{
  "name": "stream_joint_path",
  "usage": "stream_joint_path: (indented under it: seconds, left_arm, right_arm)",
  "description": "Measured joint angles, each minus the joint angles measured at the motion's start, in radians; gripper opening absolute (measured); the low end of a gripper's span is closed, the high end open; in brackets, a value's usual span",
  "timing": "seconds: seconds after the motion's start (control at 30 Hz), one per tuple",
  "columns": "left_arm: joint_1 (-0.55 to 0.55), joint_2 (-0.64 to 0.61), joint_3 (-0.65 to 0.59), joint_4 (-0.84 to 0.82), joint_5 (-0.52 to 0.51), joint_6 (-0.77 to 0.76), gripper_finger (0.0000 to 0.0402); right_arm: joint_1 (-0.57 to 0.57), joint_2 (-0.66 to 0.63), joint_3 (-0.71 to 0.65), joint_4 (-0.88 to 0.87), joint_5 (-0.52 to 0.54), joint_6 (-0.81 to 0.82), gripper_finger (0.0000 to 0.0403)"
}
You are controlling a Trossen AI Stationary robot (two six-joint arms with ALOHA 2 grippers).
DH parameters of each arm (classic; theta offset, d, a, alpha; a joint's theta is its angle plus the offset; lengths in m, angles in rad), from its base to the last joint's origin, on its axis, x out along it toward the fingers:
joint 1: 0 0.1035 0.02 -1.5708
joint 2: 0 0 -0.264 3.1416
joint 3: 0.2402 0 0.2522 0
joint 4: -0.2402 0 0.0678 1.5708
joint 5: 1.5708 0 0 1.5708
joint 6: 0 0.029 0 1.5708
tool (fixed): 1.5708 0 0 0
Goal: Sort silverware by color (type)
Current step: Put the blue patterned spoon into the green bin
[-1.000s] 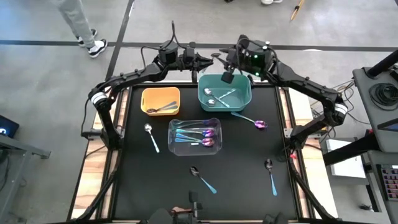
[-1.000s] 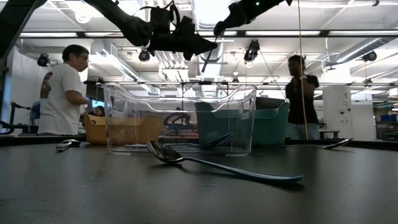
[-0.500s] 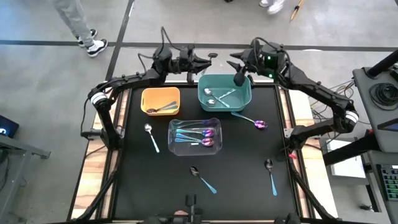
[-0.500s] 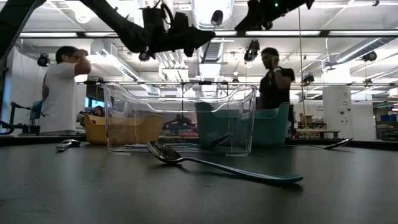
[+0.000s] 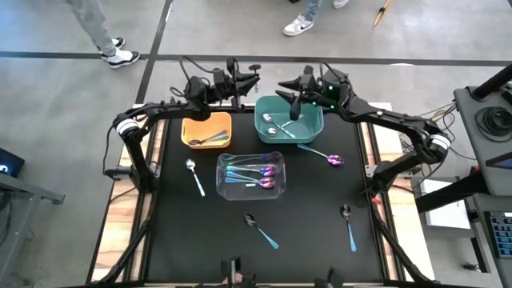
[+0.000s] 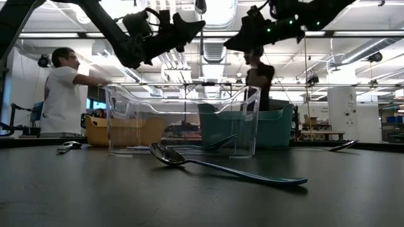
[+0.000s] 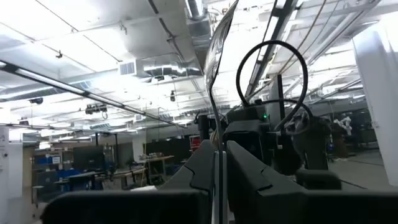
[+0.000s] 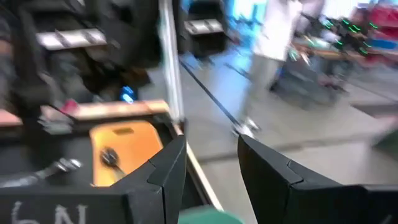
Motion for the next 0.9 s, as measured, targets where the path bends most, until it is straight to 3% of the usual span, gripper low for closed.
stream_joint_path:
  seconds: [0.2, 0.53, 0.9]
  left_arm:
    - [-0.004, 0.002, 0.01, 0.003, -0.006, 0.0, 0.0008]
    - [-0.005, 0.004, 0.01, -0.003, -0.009, 0.023, 0.0008]
    - [-0.001, 0.005, 0.01, -0.02, -0.011, 0.041, 0.0008]
  right_arm:
    - [0.0, 0.114, 0.01, 0.194, -0.054, 0.088, 0.0137]
    - [0.024, 0.247, 0.141, 0.196, -0.076, 0.083, 0.0137]
    - [0.031, 0.26, 0.178, 0.199, -0.105, 0.079, 0.0137]
